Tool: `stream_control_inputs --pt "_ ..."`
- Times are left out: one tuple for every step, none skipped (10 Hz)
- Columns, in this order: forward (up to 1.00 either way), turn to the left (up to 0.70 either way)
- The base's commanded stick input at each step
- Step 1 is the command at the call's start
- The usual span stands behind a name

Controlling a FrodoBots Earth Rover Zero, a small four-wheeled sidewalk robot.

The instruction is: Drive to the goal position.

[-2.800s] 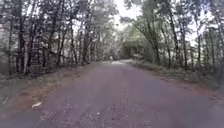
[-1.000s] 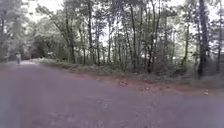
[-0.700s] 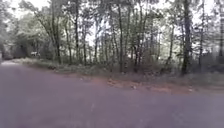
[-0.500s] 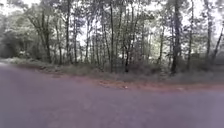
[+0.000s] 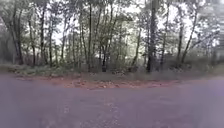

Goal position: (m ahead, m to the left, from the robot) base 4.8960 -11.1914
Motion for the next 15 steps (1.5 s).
stream_control_inputs --pt "0.00 -0.70" --pt "0.00 -0.70" --pt "0.00 -0.70" --pt "0.00 -0.70" --pt "0.00 -0.70" --pt "0.00 -0.70" --pt "0.00 -0.70" --pt "0.00 -0.70" --pt "0.00 -0.70" --pt "0.00 -0.70" --pt "0.00 -0.70" --pt "0.07 -0.70" --pt "0.29 -0.69" --pt "0.51 -0.40" --pt "0.70 -0.14"
